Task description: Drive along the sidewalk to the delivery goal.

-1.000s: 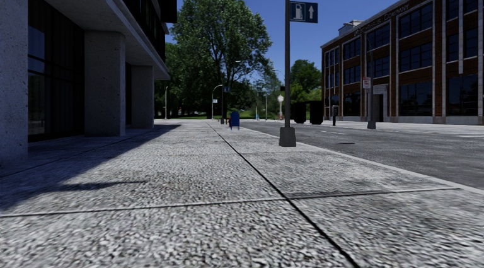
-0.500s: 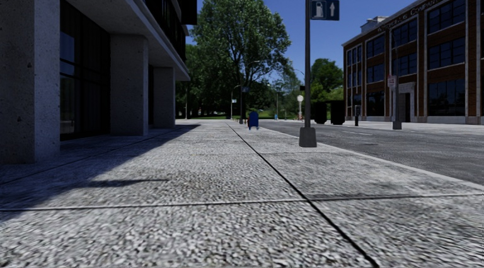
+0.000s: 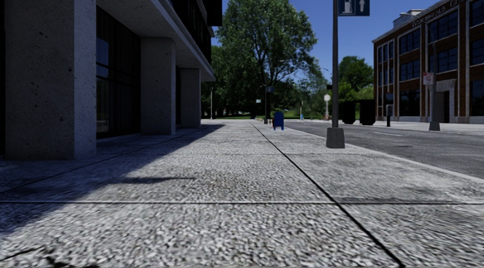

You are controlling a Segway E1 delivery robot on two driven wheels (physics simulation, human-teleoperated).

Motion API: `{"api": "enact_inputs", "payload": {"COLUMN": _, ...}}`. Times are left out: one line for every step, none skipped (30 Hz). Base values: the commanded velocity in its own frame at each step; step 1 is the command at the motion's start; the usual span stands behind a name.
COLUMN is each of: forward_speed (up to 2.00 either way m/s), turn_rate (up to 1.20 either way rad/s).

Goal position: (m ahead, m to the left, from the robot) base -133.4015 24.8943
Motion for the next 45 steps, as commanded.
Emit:
{"api": "enact_inputs", "payload": {"forward_speed": 0.0, "turn_rate": 0.43}}
{"api": "enact_inputs", "payload": {"forward_speed": 0.0, "turn_rate": 0.43}}
{"api": "enact_inputs", "payload": {"forward_speed": 0.0, "turn_rate": 0.44}}
{"api": "enact_inputs", "payload": {"forward_speed": 0.0, "turn_rate": 0.44}}
{"api": "enact_inputs", "payload": {"forward_speed": 0.0, "turn_rate": 0.45}}
{"api": "enact_inputs", "payload": {"forward_speed": 0.0, "turn_rate": 0.45}}
{"api": "enact_inputs", "payload": {"forward_speed": 0.0, "turn_rate": 0.46}}
{"api": "enact_inputs", "payload": {"forward_speed": 0.0, "turn_rate": 0.46}}
{"api": "enact_inputs", "payload": {"forward_speed": 0.0, "turn_rate": 0.46}}
{"api": "enact_inputs", "payload": {"forward_speed": 0.0, "turn_rate": 0.46}}
{"api": "enact_inputs", "payload": {"forward_speed": 0.0, "turn_rate": 0.46}}
{"api": "enact_inputs", "payload": {"forward_speed": 0.0, "turn_rate": 0.46}}
{"api": "enact_inputs", "payload": {"forward_speed": 0.0, "turn_rate": 0.46}}
{"api": "enact_inputs", "payload": {"forward_speed": 0.0, "turn_rate": 0.52}}
{"api": "enact_inputs", "payload": {"forward_speed": 0.0, "turn_rate": 0.53}}
{"api": "enact_inputs", "payload": {"forward_speed": 0.0, "turn_rate": 0.53}}
{"api": "enact_inputs", "payload": {"forward_speed": 0.0, "turn_rate": 0.54}}
{"api": "enact_inputs", "payload": {"forward_speed": 0.0, "turn_rate": 0.54}}
{"api": "enact_inputs", "payload": {"forward_speed": 0.0, "turn_rate": 0.54}}
{"api": "enact_inputs", "payload": {"forward_speed": 0.0, "turn_rate": 0.54}}
{"api": "enact_inputs", "payload": {"forward_speed": 0.0, "turn_rate": 0.54}}
{"api": "enact_inputs", "payload": {"forward_speed": 0.0, "turn_rate": 0.54}}
{"api": "enact_inputs", "payload": {"forward_speed": 0.0, "turn_rate": 0.54}}
{"api": "enact_inputs", "payload": {"forward_speed": 0.0, "turn_rate": 0.54}}
{"api": "enact_inputs", "payload": {"forward_speed": 0.0, "turn_rate": 0.54}}
{"api": "enact_inputs", "payload": {"forward_speed": 0.0, "turn_rate": 0.54}}
{"api": "enact_inputs", "payload": {"forward_speed": 0.0, "turn_rate": 0.54}}
{"api": "enact_inputs", "payload": {"forward_speed": 0.0, "turn_rate": 0.54}}
{"api": "enact_inputs", "payload": {"forward_speed": 0.0, "turn_rate": 0.54}}
{"api": "enact_inputs", "payload": {"forward_speed": 0.0, "turn_rate": 0.54}}
{"api": "enact_inputs", "payload": {"forward_speed": 0.0, "turn_rate": 0.54}}
{"api": "enact_inputs", "payload": {"forward_speed": 0.0, "turn_rate": 0.54}}
{"api": "enact_inputs", "payload": {"forward_speed": 0.0, "turn_rate": 0.54}}
{"api": "enact_inputs", "payload": {"forward_speed": 0.0, "turn_rate": 0.54}}
{"api": "enact_inputs", "payload": {"forward_speed": 0.0, "turn_rate": 0.54}}
{"api": "enact_inputs", "payload": {"forward_speed": 0.0, "turn_rate": 0.54}}
{"api": "enact_inputs", "payload": {"forward_speed": 0.0, "turn_rate": 0.54}}
{"api": "enact_inputs", "payload": {"forward_speed": 0.0, "turn_rate": 0.54}}
{"api": "enact_inputs", "payload": {"forward_speed": 0.0, "turn_rate": 0.54}}
{"api": "enact_inputs", "payload": {"forward_speed": 0.0, "turn_rate": 0.54}}
{"api": "enact_inputs", "payload": {"forward_speed": 0.0, "turn_rate": 0.54}}
{"api": "enact_inputs", "payload": {"forward_speed": 0.0, "turn_rate": 0.54}}
{"api": "enact_inputs", "payload": {"forward_speed": 0.0, "turn_rate": 0.54}}
{"api": "enact_inputs", "payload": {"forward_speed": 0.0, "turn_rate": 0.54}}
{"api": "enact_inputs", "payload": {"forward_speed": 0.0, "turn_rate": 0.54}}
